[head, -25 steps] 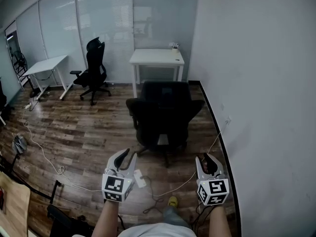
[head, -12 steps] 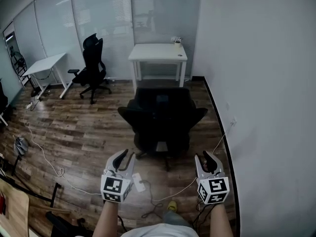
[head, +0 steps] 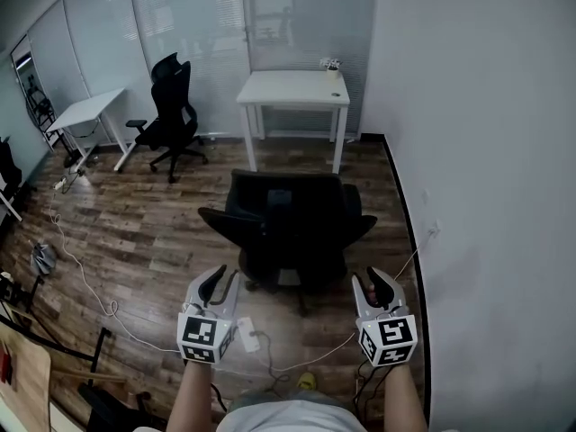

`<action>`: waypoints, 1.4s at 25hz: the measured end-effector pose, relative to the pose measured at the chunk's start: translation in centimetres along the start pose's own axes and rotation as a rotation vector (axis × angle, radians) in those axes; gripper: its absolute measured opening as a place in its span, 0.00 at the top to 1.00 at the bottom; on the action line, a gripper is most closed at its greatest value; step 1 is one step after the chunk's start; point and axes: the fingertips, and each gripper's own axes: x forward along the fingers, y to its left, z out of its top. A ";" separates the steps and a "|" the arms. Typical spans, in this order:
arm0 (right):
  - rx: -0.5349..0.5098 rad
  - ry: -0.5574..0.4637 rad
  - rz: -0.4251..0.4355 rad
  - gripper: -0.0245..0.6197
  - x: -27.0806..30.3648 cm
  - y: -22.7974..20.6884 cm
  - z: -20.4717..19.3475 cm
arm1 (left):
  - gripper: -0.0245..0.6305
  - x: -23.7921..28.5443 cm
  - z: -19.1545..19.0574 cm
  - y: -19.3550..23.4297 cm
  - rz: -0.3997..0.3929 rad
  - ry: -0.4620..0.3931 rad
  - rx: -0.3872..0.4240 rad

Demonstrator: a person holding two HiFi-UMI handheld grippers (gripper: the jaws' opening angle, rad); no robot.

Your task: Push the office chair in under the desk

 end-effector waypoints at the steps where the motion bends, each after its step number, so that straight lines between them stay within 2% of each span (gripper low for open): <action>1: 0.003 0.000 0.004 0.80 0.5 -0.6 0.0 | 0.82 0.6 0.1 0.0 0.005 0.003 0.000; 14: -0.034 0.005 0.059 0.80 5.7 -3.0 0.4 | 0.81 5.5 0.5 0.8 0.011 0.011 0.019; 22: -0.103 0.022 0.085 0.80 10.6 -1.8 0.8 | 0.80 8.8 -0.9 4.4 -0.015 0.022 0.029; 27: -0.139 0.057 0.092 0.80 13.9 -1.9 1.0 | 0.80 11.9 -1.5 6.8 -0.058 0.047 0.031; 35: -0.227 0.115 0.135 0.80 18.1 -2.4 1.0 | 0.79 16.3 -2.5 9.6 -0.135 0.110 0.120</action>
